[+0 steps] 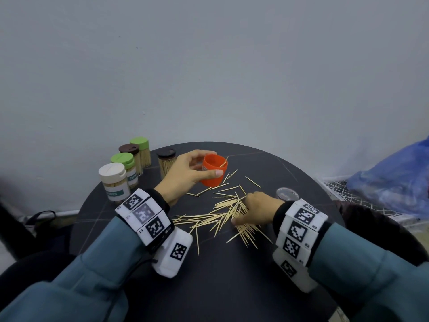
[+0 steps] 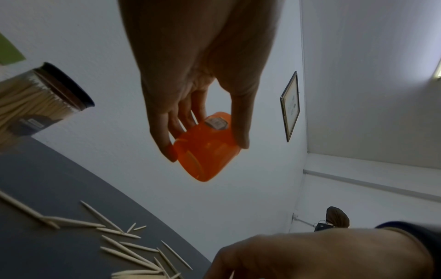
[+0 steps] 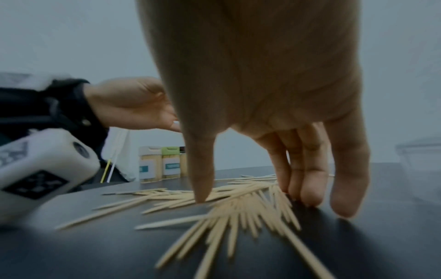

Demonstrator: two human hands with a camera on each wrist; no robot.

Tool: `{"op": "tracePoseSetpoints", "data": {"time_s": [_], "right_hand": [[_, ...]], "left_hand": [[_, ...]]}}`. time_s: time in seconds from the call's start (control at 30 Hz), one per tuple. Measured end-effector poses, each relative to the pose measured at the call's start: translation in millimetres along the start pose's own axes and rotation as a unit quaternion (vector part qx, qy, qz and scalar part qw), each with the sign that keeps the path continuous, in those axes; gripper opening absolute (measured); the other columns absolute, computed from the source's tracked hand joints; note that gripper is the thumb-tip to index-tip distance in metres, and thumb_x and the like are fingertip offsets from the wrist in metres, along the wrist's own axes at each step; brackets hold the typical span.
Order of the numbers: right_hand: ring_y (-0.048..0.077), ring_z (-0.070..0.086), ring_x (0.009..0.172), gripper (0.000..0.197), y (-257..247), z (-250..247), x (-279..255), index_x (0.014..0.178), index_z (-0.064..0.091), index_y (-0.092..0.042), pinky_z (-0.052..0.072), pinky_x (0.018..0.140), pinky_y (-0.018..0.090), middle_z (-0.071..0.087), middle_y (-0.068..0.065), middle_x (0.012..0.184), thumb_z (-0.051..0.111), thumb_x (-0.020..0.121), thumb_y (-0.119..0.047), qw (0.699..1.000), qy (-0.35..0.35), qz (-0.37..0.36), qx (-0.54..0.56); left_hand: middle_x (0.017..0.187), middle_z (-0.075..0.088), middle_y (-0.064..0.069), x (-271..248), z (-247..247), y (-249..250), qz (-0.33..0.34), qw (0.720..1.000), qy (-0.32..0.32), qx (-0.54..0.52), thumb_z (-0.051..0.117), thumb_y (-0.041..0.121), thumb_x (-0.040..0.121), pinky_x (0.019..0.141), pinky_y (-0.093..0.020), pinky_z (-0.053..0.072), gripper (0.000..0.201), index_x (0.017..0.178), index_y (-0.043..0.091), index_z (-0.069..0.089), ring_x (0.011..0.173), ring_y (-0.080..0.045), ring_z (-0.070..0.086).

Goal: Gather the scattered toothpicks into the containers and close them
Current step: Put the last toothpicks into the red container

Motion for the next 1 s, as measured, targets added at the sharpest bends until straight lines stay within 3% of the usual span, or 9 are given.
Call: {"op": "tracePoseSetpoints", "data": {"time_s": [0.1,0.2,0.3,0.4,0.47,0.57,0.7,0.83,1.0], "right_hand": [[0.027,0.042,0.121,0.08,-5.5,6.8,-3.0,0.125,0.046,-0.002,0.041,0.101,0.035,0.041,0.014,0.131,0.066,0.073,-0.059,0.999,-0.016,-0.011,-0.034],[0.028,0.04,0.121,0.078,-12.0,8.2,-2.5,0.123,0.047,0.0,0.04,0.102,0.037,0.04,0.015,0.131,0.069,0.073,-0.056,0.999,-0.013,-0.026,-0.04],[0.026,0.043,0.115,0.059,-14.6,9.0,-1.9,0.113,0.051,-0.003,0.041,0.094,0.034,0.043,0.014,0.125,0.064,0.08,-0.05,0.999,-0.028,-0.036,-0.016],[0.021,0.043,0.092,0.046,-10.8,8.4,-1.8,0.075,0.044,-0.01,0.039,0.074,0.03,0.043,0.009,0.098,0.064,0.08,-0.051,0.998,-0.044,-0.037,0.016],[0.02,0.043,0.092,0.044,-7.9,8.9,-1.4,0.085,0.05,-0.008,0.041,0.071,0.028,0.044,0.004,0.095,0.07,0.077,-0.046,0.998,-0.052,-0.045,0.01],[0.024,0.045,0.113,0.056,-9.7,7.8,-0.9,0.115,0.05,-0.002,0.041,0.087,0.03,0.044,0.01,0.121,0.071,0.079,-0.039,0.998,-0.032,-0.053,-0.014],[0.023,0.047,0.095,0.037,-13.1,6.4,1.6,0.072,0.045,-0.007,0.04,0.07,0.028,0.048,0.005,0.088,0.066,0.084,-0.035,0.999,-0.006,-0.044,0.001],[0.029,0.055,0.11,0.032,-17.7,2.7,3.6,0.111,0.054,0.001,0.045,0.084,0.032,0.056,0.015,0.119,0.06,0.09,-0.023,0.999,0.012,-0.036,0.006],[0.034,0.051,0.118,0.029,-20.8,6.3,8.1,0.122,0.05,0.001,0.044,0.094,0.036,0.049,0.019,0.129,0.048,0.095,-0.009,0.999,-0.004,-0.011,-0.053]], "left_hand": [[0.118,0.065,-0.003,-1.2,-0.1,0.4,-0.001,1.0,-0.001,0.002,0.078,0.015,0.072,0.095,-0.033,0.049,0.053,0.121,0.017,0.06,0.112,-0.016,0.06],[0.118,0.064,-0.003,-2.1,0.0,1.0,-0.002,1.0,-0.001,0.002,0.078,0.013,0.072,0.098,-0.036,0.048,0.052,0.12,0.017,0.059,0.112,-0.016,0.06],[0.118,0.064,-0.003,-2.8,-0.1,1.2,-0.001,1.0,-0.002,0.001,0.078,0.013,0.072,0.098,-0.036,0.048,0.051,0.12,0.018,0.059,0.113,-0.017,0.059],[0.118,0.065,-0.004,-2.7,-1.0,1.6,-0.001,1.0,-0.003,-0.004,0.077,0.013,0.072,0.097,-0.035,0.049,0.051,0.12,0.017,0.06,0.113,-0.018,0.059],[0.119,0.065,-0.004,-2.3,-0.8,1.6,-0.001,1.0,-0.003,-0.006,0.078,0.014,0.071,0.096,-0.033,0.049,0.053,0.121,0.017,0.06,0.113,-0.018,0.059],[0.12,0.064,-0.003,-2.6,0.9,1.2,-0.002,1.0,-0.009,0.001,0.079,0.023,0.066,0.097,-0.035,0.049,0.059,0.122,0.018,0.059,0.114,-0.018,0.059],[0.119,0.064,-0.002,-4.6,2.7,2.7,0.001,1.0,-0.013,0.005,0.078,0.032,0.059,0.096,-0.036,0.049,0.067,0.122,0.019,0.059,0.113,-0.017,0.059],[0.119,0.064,-0.003,-5.4,2.7,2.8,0.002,1.0,-0.012,0.006,0.078,0.032,0.058,0.097,-0.036,0.049,0.067,0.121,0.019,0.059,0.113,-0.018,0.059],[0.117,0.065,-0.002,-5.1,2.8,3.0,-0.002,1.0,-0.011,0.008,0.079,0.025,0.064,0.099,-0.036,0.049,0.059,0.12,0.018,0.06,0.112,-0.016,0.06]]}}
Point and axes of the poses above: each hand's wrist, its own x-axis towards the middle knuckle, its own z-axis out of the palm, y = z × x, the point moved 8 cm from there along x, towards the middle knuckle
